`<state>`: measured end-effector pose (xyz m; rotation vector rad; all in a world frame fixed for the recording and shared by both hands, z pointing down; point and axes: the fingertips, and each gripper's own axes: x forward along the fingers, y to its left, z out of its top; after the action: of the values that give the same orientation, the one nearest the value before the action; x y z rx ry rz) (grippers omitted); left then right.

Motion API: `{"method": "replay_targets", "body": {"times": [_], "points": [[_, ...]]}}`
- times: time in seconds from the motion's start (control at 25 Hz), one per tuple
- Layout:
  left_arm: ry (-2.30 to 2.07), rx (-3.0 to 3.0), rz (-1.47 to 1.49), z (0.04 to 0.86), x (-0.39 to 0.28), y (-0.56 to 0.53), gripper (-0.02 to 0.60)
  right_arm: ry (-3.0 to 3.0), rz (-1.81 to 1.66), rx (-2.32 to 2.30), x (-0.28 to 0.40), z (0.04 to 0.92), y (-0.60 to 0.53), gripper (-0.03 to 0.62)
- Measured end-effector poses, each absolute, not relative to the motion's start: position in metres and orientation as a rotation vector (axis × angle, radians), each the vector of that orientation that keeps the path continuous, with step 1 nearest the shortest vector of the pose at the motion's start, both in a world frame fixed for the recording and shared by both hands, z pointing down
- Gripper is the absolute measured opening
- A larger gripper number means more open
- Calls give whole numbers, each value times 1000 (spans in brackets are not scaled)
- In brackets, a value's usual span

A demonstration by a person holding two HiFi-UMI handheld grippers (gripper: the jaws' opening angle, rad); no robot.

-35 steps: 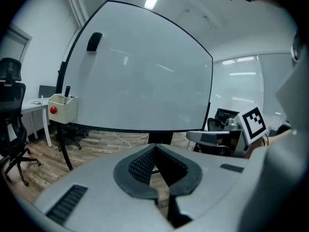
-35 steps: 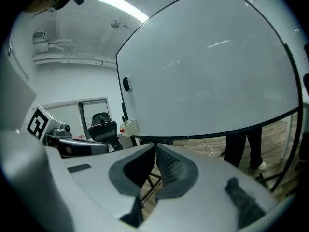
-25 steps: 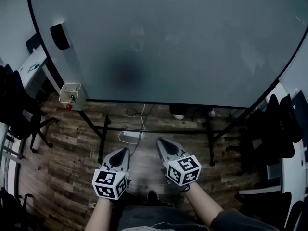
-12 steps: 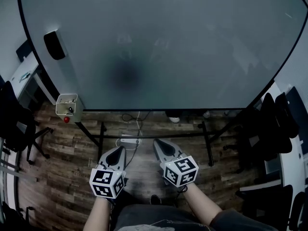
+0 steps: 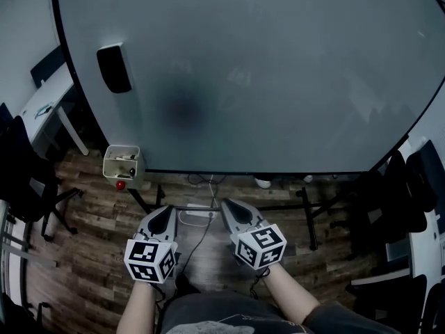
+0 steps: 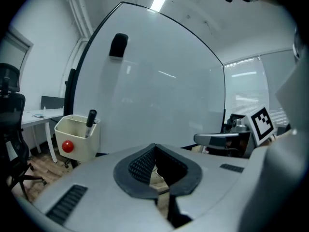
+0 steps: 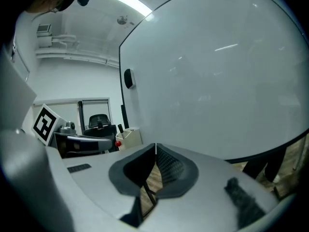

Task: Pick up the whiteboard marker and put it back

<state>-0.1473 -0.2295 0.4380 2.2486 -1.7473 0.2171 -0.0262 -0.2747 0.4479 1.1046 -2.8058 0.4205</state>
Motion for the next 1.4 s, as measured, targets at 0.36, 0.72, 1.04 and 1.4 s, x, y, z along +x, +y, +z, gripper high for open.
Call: {"method": "replay_targets", "body": {"times": [0.36, 0.72, 1.04, 1.4], "points": [[-1878, 2181, 186, 426, -242, -230, 14, -2877, 388, 956, -131, 435, -281, 25], [-1904, 2195, 191, 424, -301, -239, 14, -2941, 392, 850, -209, 435, -284, 25], [-1913, 2179, 180, 430, -337, -257, 14, -2945, 386, 782, -254, 441, -287, 55], [-1858, 2210, 208, 435, -347, -269, 14, -2960, 360, 737, -285, 441, -293, 137]]}}
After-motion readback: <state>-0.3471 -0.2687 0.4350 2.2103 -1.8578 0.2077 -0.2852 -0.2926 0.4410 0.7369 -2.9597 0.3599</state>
